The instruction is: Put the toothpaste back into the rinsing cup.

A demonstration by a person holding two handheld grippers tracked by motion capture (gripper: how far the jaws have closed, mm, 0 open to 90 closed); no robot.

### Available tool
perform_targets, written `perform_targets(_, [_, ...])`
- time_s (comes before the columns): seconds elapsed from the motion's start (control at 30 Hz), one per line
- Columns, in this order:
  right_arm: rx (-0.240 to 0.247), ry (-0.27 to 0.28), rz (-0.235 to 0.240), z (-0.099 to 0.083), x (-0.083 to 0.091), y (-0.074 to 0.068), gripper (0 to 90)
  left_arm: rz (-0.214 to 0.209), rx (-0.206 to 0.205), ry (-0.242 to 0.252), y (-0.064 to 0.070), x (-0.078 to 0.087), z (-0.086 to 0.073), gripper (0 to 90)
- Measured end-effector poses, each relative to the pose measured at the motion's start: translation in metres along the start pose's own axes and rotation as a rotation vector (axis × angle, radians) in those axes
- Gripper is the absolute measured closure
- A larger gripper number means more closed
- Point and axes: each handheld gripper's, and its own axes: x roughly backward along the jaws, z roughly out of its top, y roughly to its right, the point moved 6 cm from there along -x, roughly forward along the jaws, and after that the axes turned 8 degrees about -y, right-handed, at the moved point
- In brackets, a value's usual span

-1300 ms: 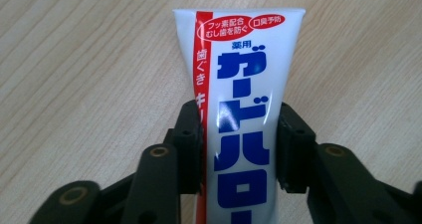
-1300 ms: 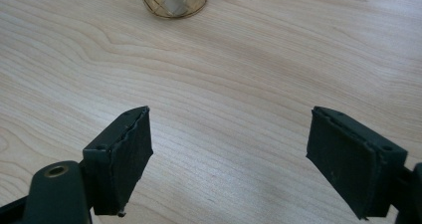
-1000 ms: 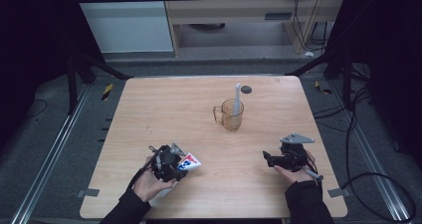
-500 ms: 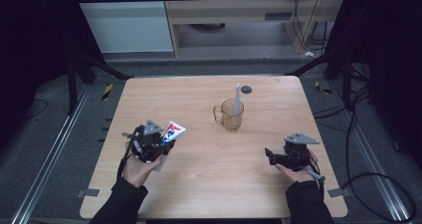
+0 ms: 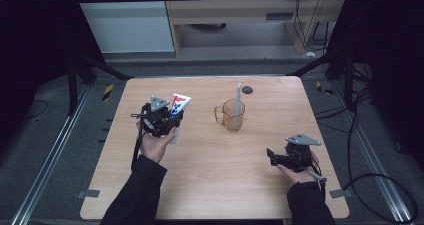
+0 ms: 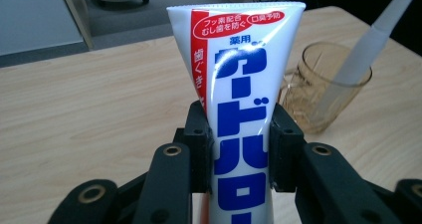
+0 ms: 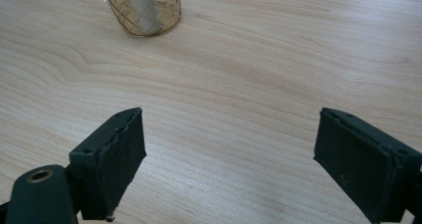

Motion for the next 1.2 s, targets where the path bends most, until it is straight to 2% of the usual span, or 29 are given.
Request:
perform_targets(0.13, [-0.004, 0.003, -0.008, 0.000, -0.001, 0.001, 11.3, -0.006, 0.044, 0.031, -0.001, -0.015, 0.015, 67.6])
perform_targets(0.33, [-0.010, 0.006, -0.018, -0.001, -0.003, 0.002, 10.5, 0.018, 0.072, 0.104, 0.003, -0.023, 0.031, 67.6])
perform_targets(0.63, [-0.001, -0.002, -0.024, -0.003, -0.006, 0.001, 9.6, 0.048, 0.100, 0.170, 0.014, -0.034, 0.054, 67.7])
perform_targets(0.87, [0.000, 0.002, -0.030, -0.002, -0.008, -0.001, 8.3, 0.039, 0.121, 0.248, 0.026, -0.041, 0.070, 67.7])
perform_targets(1.03, [-0.008, 0.004, -0.032, -0.003, -0.008, -0.001, 7.8, 0.032, 0.127, 0.276, 0.035, -0.048, 0.077, 67.7])
perform_targets(1.2, [-0.020, 0.014, -0.020, -0.001, -0.008, -0.005, 7.6, 0.021, 0.133, 0.272, 0.044, -0.062, 0.083, 67.6])
